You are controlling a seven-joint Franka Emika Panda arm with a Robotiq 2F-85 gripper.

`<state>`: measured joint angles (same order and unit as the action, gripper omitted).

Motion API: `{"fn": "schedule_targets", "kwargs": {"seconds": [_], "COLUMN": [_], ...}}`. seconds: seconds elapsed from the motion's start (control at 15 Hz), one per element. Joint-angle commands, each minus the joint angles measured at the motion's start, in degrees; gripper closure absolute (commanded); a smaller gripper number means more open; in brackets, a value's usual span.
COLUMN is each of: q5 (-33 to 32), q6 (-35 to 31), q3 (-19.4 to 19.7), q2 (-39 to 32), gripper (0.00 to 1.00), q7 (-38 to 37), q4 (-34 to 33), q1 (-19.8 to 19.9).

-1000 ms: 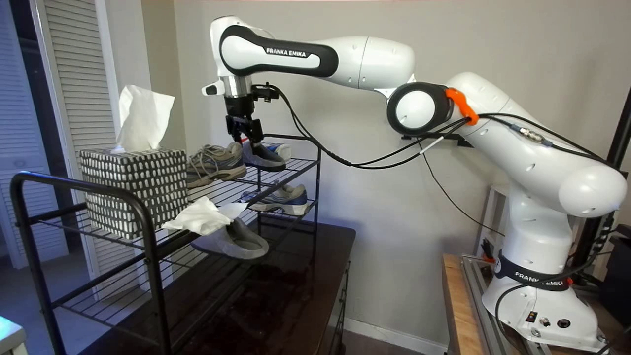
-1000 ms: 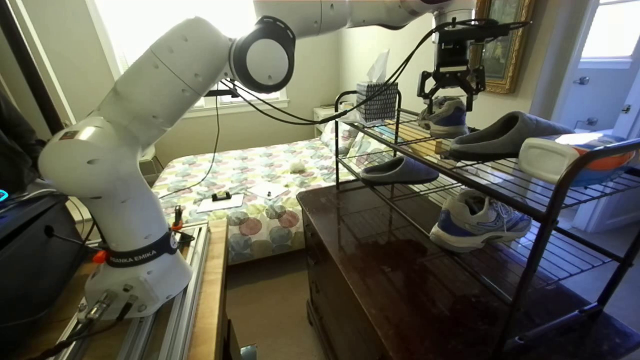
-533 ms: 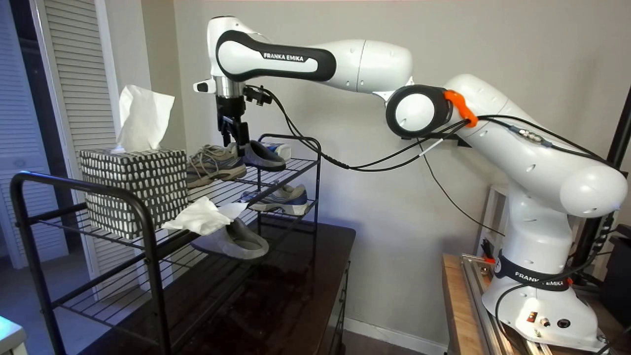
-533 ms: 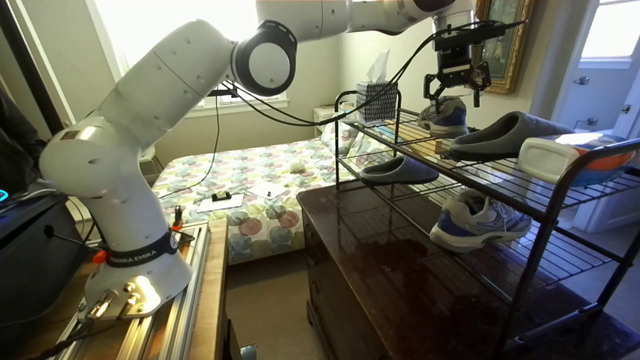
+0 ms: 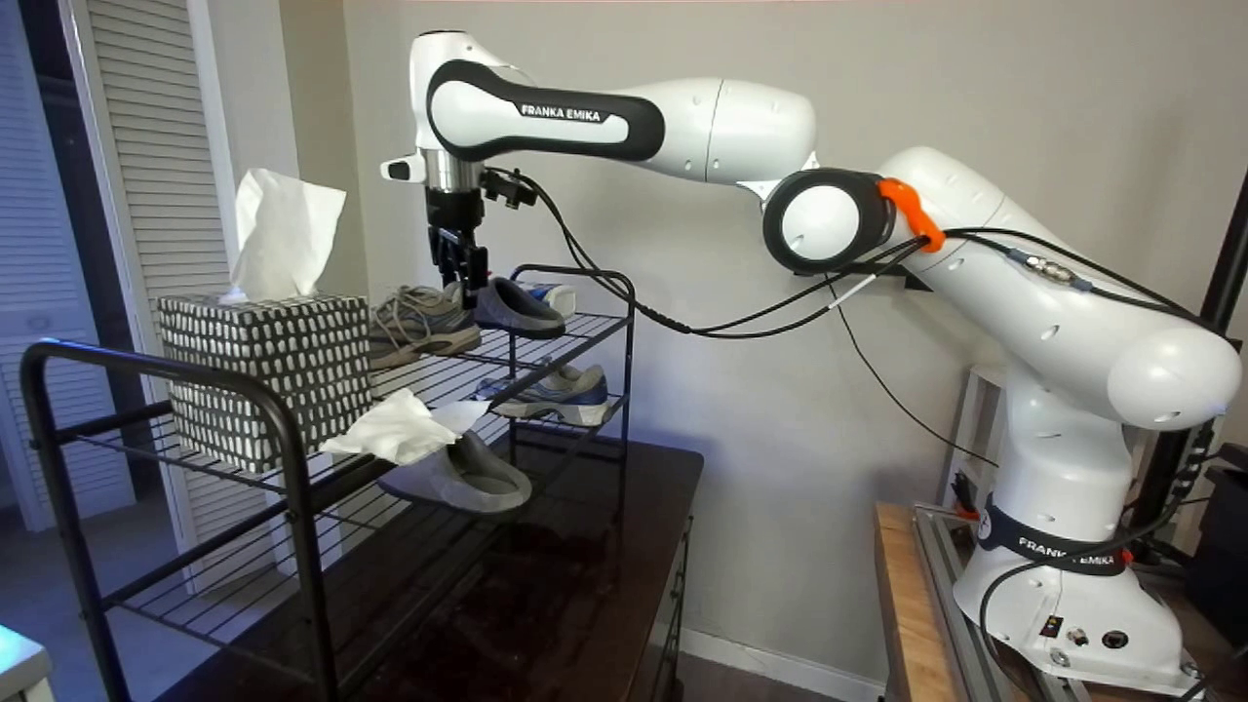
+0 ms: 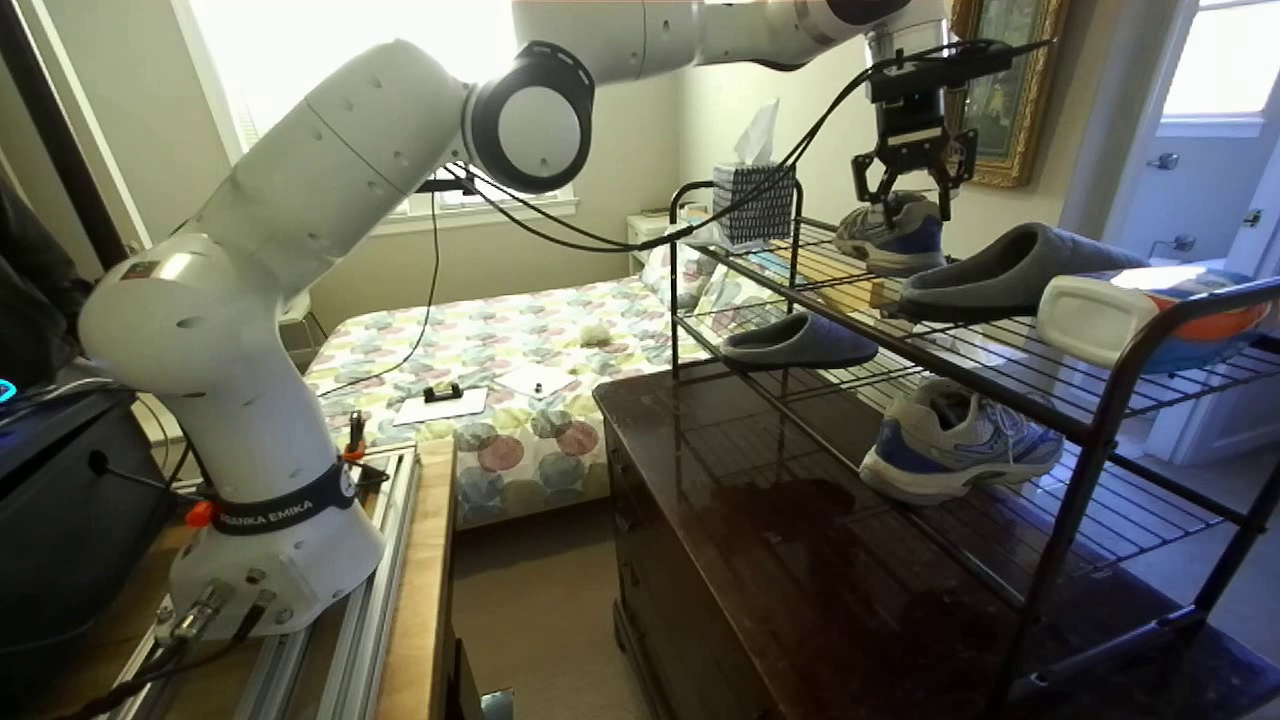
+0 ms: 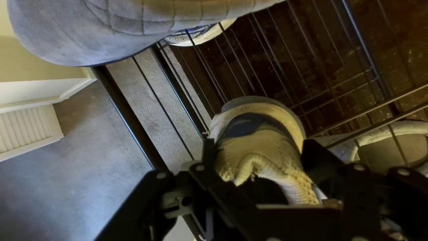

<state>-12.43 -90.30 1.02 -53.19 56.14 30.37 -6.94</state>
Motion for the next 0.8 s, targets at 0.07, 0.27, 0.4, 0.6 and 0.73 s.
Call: {"fn": "schedule_targets", "kwargs": {"seconds": [0.07,0.27,0.4,0.6,0.73], "q5": [-0.34,-0.83,-0.75,-0.32,-0.20], "q6": [0.60,2.86,5.12,10.50,14.56], "q3": [0.35,0.71,0.62,0.31,0.21], "q2": [-0.91,-0.09,1.03,3.48,5.34], "gripper": [0.61,0.68,0.72,0.72,0.72], "q7": [-0.15,0.17,0.64,1.15,0.80], "q4": [-1.49,-1.14,-0.67,-0.34,-0.39], "q1": [-0.34,-0.59,-0.74,-0.76,-1.02]}}
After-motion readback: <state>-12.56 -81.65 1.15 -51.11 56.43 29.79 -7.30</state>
